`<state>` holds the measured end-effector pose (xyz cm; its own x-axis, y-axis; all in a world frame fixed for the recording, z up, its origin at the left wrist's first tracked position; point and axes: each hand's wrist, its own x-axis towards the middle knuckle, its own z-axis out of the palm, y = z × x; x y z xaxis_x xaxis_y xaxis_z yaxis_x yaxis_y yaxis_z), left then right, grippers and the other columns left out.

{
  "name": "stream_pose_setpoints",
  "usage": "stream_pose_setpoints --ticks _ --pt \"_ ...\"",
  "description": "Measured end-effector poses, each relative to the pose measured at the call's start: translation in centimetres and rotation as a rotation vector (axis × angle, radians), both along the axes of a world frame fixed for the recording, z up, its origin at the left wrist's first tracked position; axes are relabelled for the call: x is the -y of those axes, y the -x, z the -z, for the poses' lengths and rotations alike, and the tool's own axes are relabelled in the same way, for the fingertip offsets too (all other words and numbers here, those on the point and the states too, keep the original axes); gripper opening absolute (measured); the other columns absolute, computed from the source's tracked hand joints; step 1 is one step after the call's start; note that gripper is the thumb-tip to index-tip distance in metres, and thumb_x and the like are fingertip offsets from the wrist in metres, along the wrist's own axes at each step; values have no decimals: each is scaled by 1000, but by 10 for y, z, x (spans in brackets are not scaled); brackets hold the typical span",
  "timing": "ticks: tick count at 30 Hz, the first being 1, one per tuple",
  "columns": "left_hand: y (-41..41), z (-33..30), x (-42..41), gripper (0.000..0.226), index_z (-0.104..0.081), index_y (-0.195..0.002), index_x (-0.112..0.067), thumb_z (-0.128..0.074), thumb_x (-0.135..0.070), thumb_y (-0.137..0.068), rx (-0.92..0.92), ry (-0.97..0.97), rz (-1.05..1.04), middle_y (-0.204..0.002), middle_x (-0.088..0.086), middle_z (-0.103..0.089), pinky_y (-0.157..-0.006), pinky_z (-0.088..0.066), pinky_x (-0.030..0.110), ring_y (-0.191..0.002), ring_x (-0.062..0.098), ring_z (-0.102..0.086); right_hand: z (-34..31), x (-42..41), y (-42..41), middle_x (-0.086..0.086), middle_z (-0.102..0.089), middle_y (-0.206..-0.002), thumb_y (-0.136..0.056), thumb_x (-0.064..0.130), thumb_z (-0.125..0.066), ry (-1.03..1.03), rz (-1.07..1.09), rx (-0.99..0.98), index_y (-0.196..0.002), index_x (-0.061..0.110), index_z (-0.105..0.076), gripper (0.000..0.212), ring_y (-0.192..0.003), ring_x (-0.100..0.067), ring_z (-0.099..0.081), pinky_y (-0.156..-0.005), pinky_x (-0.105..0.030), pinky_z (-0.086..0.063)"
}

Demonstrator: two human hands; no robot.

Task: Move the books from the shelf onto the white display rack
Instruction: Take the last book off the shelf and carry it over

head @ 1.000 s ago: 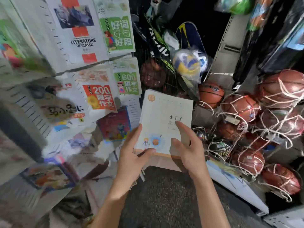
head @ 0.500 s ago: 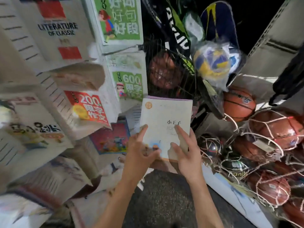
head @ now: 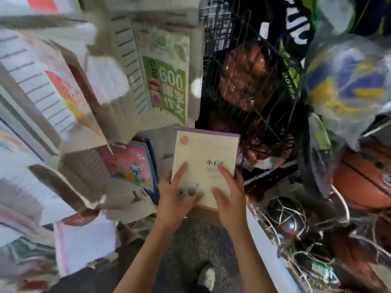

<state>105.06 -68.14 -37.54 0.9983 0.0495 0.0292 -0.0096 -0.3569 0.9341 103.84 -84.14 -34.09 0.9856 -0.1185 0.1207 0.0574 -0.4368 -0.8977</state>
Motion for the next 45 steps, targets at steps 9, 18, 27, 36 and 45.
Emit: stream_pose_setpoints --ticks 9,18,27,36,45 --pt "-26 52 39 55 -36 -138 -56 -62 -30 -96 -26 87 -165 -130 2 -48 -81 -55 21 -94 0 -63 58 30 -46 -11 -34 -148 -88 43 -54 -38 -124 74 -129 38 -52 42 -132 -5 -38 -99 0 -32" --pt "-82 88 30 54 -31 -149 -43 -47 -45 -97 -44 162 -241 -118 13 -60 -69 -45 10 -81 -3 -61 112 10 -105 4 -29 -146 -94 3 -60 -23 -159 175 -137 24 -49 48 -133 20 -26 -101 -1 -30" --pt "-122 114 18 58 -36 -143 -49 -42 -64 -87 18 267 -294 -116 22 -59 -79 -45 17 -87 9 -59 136 -9 -139 -15 -29 -151 -94 -1 -57 -39 -164 279 -141 12 -50 50 -141 -17 -33 -112 -16 -33" --pt "-137 120 13 54 -30 -146 -57 -40 -68 -94 -38 246 -265 -158 2 -30 -96 -40 7 -137 25 -44 163 -26 -164 -13 -30 -148 -93 -8 -57 -19 -107 329 -141 9 -53 50 -141 1 -32 -114 -27 -37" --pt "-102 114 45 56 -38 -144 -54 -26 -69 -91 -195 398 -299 -165 -15 -12 -118 -9 26 -142 -7 -6 171 -37 -167 -12 -31 -149 -95 -2 -59 -26 -57 280 -141 18 -52 51 -135 -11 -41 -109 -28 -42"
